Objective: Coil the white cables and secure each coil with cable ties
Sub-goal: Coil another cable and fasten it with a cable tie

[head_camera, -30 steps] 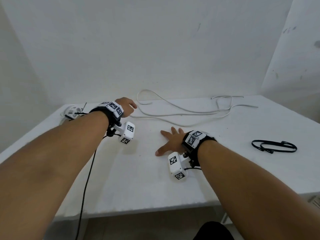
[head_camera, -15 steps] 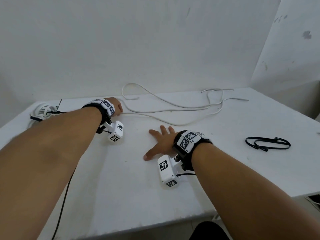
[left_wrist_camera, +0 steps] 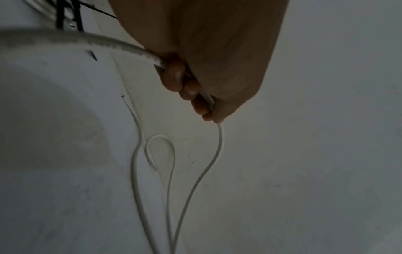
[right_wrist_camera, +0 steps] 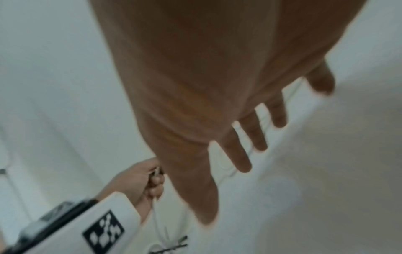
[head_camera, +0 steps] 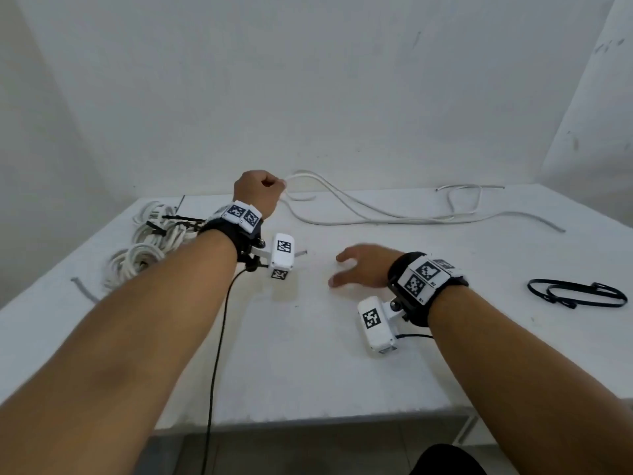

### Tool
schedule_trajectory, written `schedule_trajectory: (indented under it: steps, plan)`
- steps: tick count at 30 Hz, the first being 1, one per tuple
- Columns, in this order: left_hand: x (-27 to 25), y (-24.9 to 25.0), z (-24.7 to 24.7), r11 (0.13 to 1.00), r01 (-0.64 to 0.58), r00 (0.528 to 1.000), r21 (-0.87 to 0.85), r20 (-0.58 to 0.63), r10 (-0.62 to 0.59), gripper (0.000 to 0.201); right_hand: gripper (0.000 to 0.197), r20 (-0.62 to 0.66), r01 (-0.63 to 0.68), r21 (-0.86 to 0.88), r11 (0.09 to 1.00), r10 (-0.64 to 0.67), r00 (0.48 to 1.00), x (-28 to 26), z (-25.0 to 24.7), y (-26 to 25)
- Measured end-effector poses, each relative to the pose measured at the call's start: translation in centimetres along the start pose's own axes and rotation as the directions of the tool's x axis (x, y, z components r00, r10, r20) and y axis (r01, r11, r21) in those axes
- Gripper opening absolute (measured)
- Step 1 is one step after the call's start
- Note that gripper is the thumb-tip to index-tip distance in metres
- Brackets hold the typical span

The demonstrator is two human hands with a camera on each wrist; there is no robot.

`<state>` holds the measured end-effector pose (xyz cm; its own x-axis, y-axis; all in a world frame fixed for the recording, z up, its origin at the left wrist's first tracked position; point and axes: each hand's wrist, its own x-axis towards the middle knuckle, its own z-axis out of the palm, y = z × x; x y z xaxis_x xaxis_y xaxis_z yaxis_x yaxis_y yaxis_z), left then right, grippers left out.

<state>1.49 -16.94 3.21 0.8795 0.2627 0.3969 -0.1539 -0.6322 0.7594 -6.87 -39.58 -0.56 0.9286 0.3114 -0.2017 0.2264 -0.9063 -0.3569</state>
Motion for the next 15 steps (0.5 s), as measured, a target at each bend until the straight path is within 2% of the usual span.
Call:
schedule_trajectory:
  steps: [1, 2, 3, 5, 6, 7, 9, 11, 15]
  plan:
    - [-0.7, -0.1, -0.1, 0.998, 0.013, 1.0, -0.054, -0.002, -0.013, 0.017, 0.061, -0.117, 0.067, 0.079, 0.995, -0.057, 0.991, 0.0, -0.6, -0.5]
    - [-1.4, -0.3, -0.1, 0.991, 0.039, 0.999, -0.129, 0.012, -0.038, 0.016, 0.048, -0.258, 0.145, 0.142, 0.979, -0.105, 0.961, 0.0, -1.2, -1.0]
    - [-2.3, -0.4, -0.1, 0.969, 0.082, 0.996, -0.233, 0.047, -0.073, 0.014, 0.038, -0.401, 0.22, 0.168, 0.961, -0.138, 0.906, 0.1, -1.7, -1.7]
    - [-4.1, -0.5, -0.1, 0.89, 0.177, 0.982, -0.419, 0.129, -0.134, 0.009, 0.033, -0.596, 0.324, 0.136, 0.936, -0.184, 0.781, 0.7, -2.4, -3.2]
    - [-4.9, -0.7, -0.1, 0.872, 0.192, 0.979, -0.45, 0.15, -0.139, 0.009, 0.037, -0.623, 0.349, 0.12, 0.929, -0.203, 0.755, 1.1, -2.6, -4.0]
    - [-5.5, -0.8, -0.1, 0.877, 0.188, 0.979, -0.442, 0.154, -0.133, 0.009, 0.041, -0.61, 0.36, 0.108, 0.927, -0.224, 0.76, 1.6, -2.6, -4.8]
    - [-6.5, -0.9, 0.0, 0.884, 0.169, 0.982, -0.437, 0.152, -0.113, 0.012, 0.046, -0.519, 0.338, 0.094, 0.936, -0.243, 0.819, 2.5, -2.3, -5.8]
    - [-7.0, -1.0, 0.0, 0.865, 0.178, 0.981, -0.469, 0.159, -0.116, 0.011, 0.037, -0.476, 0.301, 0.113, 0.947, -0.214, 0.853, 3.6, -1.9, -6.1]
    - [-7.7, -1.5, -0.6, 0.768, 0.264, 0.963, -0.584, 0.204, -0.175, 0.012, 0.009, -0.545, 0.261, 0.109, 0.959, -0.162, 0.822, 4.8, -2.0, -5.9]
